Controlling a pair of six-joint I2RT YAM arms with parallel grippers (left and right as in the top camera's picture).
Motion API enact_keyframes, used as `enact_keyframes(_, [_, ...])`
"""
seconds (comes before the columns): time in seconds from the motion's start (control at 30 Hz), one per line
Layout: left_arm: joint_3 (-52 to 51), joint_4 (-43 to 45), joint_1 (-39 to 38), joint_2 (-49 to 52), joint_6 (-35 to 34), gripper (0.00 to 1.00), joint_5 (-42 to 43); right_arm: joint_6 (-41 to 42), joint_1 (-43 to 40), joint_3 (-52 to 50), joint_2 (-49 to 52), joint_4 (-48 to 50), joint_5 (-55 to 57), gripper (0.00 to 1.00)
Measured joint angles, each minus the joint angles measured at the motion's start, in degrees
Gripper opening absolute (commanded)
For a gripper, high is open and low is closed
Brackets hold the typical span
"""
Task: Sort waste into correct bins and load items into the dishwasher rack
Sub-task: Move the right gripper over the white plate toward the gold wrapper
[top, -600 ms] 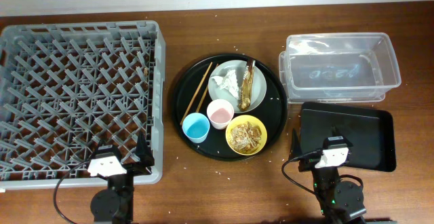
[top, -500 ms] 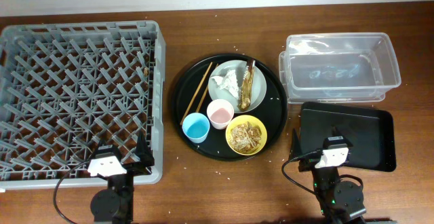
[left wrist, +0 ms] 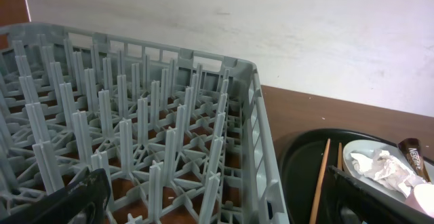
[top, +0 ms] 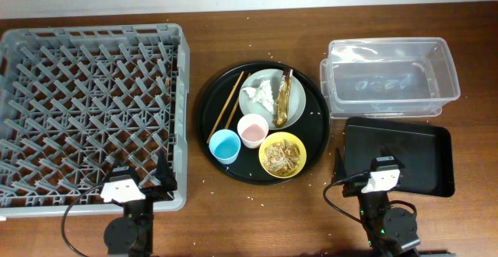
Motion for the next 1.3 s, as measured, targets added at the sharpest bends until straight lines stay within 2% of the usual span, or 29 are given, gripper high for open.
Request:
enact_keyframes(0.27, [0.0,0.4,0.0,0.0,0.0,0.99,0.0,0.0,0.0,0.0,0.0,0.0,0.0,0.98])
enact_keyframes(0.37, [-0.2,4.7,0.0,0.1,0.0,0.99,3.1,0.0,0.0,0.0,0.0,1.3,-1.8,0.98])
enact_keyframes(0.43, [0.0,7.9,0.0,0.1,0.0,0.99,5.0,3.5,0.0,0.2,0.0,1.7,-4.2,0.98])
enact_keyframes(0.53, [1.6,5.9,0.0,0.3,0.0,0.99,6.2,8.2,0.0,6.8,3.0,-2.2,-7.7,0.98])
enact_keyframes(0.67, [25.3,-7.0,0.0,18.4,0.0,0.99,6.8,9.8,0.0,32.5,21.5,-20.0,-10.5,0.99])
enact_keyframes(0.7, [31.9,-12.8,0.0,24.7,0.0,0.99,7.5,9.9,-0.2,44.9,33.1,-30.1,-12.3,0.98])
enact_keyframes(0.73, [41.0,-16.7,0.0,34.3,0.0,0.99,9.0,9.8,-0.2,50.4,39.5,-32.7,-13.4,0.98])
enact_keyframes(0.8, [51.2,-29.4,-0.1,44.0,0.0,0.99,12.0,9.8,-0.3,63.7,52.2,-45.8,-14.9,0.98])
enact_keyframes(0.9, [66.4,-40.4,-0.3,59.5,0.0,0.99,14.7,9.9,-0.3,77.9,68.8,-52.5,-17.5,0.98])
enact_keyframes(0.97, [71.3,-43.3,-0.3,65.7,0.0,0.99,15.5,10.0,-0.3,79.4,75.7,-52.7,-23.7,0.98])
enact_keyframes(1.07, [71.5,-44.4,-0.3,68.4,0.0,0.99,15.6,10.0,-0.3,79.7,83.2,-51.7,-31.0,0.96])
enact_keyframes(1.17, [71.5,-44.5,-0.3,69.7,0.0,0.99,15.6,10.3,-0.3,79.8,87.5,-51.7,-32.0,0.69])
enact_keyframes(1.23, [71.5,-44.6,-0.3,69.7,0.0,0.99,15.6,10.5,-0.3,79.9,91.4,-48.2,-30.2,0.54])
enact_keyframes(1.3, [71.5,-44.5,-0.3,69.7,0.0,0.99,15.6,11.0,-0.3,80.0,95.7,-44.4,-28.0,0.54])
